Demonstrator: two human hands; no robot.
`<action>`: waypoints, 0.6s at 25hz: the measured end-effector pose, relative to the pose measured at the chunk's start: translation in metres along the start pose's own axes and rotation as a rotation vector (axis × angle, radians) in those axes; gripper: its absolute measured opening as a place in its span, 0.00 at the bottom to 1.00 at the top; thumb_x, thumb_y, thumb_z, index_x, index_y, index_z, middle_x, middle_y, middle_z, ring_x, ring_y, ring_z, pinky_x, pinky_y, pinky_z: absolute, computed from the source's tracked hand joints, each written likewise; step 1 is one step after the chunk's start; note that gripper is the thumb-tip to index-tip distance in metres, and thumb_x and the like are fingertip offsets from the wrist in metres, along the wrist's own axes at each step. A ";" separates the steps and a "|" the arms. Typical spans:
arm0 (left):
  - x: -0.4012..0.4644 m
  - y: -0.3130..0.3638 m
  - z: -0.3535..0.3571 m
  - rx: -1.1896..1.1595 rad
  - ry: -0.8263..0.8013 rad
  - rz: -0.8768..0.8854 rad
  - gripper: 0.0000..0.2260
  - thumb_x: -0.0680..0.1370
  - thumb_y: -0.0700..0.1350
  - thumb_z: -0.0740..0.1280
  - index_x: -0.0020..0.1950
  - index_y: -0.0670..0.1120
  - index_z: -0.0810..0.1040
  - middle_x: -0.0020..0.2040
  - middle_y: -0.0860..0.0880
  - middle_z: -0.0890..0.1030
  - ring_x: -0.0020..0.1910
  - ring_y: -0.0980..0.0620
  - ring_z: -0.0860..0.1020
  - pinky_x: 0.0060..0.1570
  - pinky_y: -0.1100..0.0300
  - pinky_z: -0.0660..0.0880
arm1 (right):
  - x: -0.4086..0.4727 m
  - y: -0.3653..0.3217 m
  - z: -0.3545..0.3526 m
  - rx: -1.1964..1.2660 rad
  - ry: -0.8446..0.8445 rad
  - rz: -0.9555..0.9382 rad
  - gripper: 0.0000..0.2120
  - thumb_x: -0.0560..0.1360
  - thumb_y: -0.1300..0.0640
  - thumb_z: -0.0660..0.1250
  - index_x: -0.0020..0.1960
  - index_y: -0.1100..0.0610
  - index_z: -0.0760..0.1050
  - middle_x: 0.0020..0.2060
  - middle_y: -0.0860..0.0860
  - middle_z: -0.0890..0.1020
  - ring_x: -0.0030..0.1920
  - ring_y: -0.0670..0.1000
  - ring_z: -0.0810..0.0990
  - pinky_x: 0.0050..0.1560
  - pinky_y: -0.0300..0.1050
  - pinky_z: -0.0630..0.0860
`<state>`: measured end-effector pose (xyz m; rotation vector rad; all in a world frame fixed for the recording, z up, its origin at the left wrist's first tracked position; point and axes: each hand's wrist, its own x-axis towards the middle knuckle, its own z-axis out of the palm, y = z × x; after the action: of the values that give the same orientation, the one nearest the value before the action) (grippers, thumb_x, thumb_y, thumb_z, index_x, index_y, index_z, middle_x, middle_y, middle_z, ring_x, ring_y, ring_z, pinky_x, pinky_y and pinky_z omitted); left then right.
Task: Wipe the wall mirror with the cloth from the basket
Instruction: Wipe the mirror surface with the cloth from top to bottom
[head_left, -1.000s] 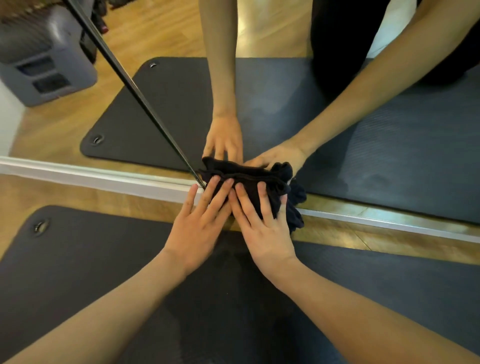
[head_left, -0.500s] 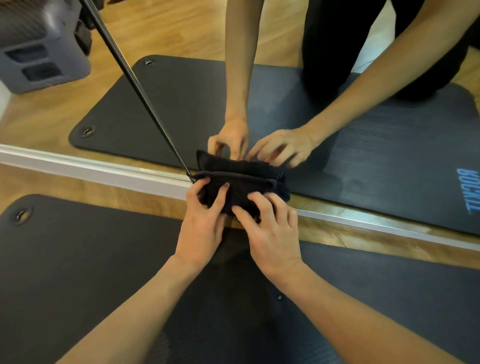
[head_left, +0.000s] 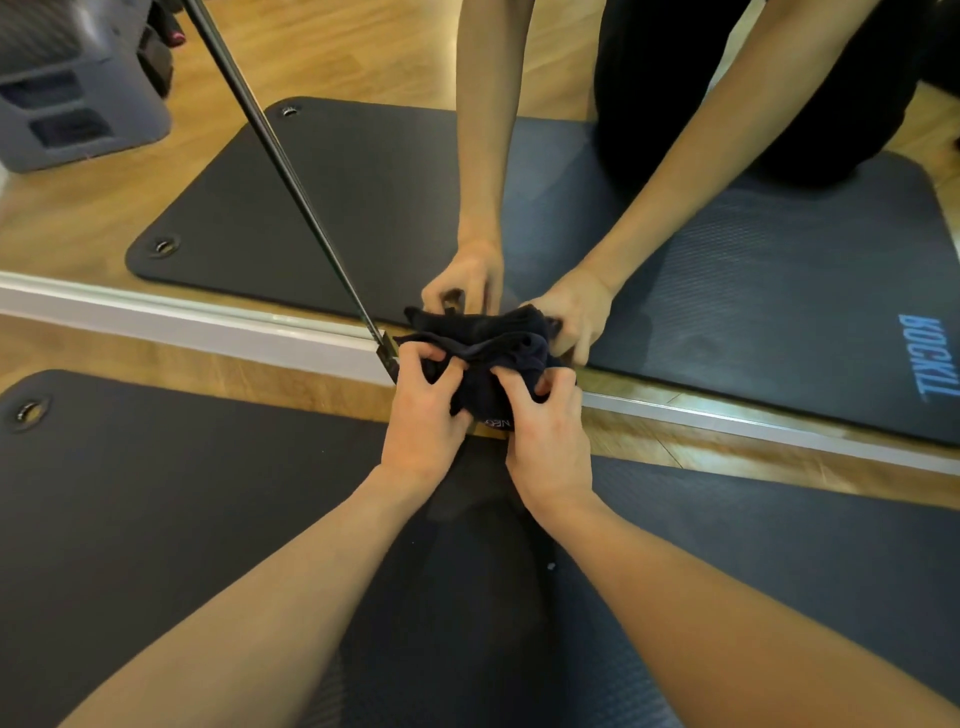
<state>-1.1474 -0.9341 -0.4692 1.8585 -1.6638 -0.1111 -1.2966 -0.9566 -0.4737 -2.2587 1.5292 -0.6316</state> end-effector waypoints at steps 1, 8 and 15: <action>0.000 0.007 0.004 -0.002 0.002 0.004 0.20 0.71 0.35 0.77 0.61 0.41 0.79 0.63 0.47 0.64 0.61 0.45 0.73 0.62 0.52 0.78 | 0.000 0.007 -0.005 0.006 0.012 0.000 0.41 0.70 0.71 0.71 0.74 0.42 0.62 0.59 0.56 0.64 0.57 0.59 0.71 0.40 0.48 0.81; -0.010 0.129 0.065 -0.073 -0.086 0.027 0.21 0.68 0.34 0.79 0.60 0.42 0.81 0.62 0.49 0.63 0.60 0.48 0.72 0.62 0.55 0.77 | -0.033 0.123 -0.093 0.015 0.044 0.034 0.38 0.69 0.70 0.70 0.71 0.42 0.64 0.57 0.52 0.62 0.56 0.60 0.74 0.39 0.55 0.82; -0.021 0.332 0.165 -0.280 -0.230 0.061 0.18 0.66 0.36 0.80 0.53 0.44 0.81 0.58 0.50 0.66 0.53 0.48 0.77 0.58 0.51 0.80 | -0.091 0.289 -0.237 -0.102 0.111 0.184 0.35 0.67 0.68 0.71 0.68 0.43 0.68 0.63 0.58 0.67 0.59 0.67 0.76 0.50 0.59 0.83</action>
<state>-1.5147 -0.9800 -0.4414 1.6308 -1.7529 -0.5231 -1.6785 -0.9839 -0.4361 -2.1529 1.8364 -0.6481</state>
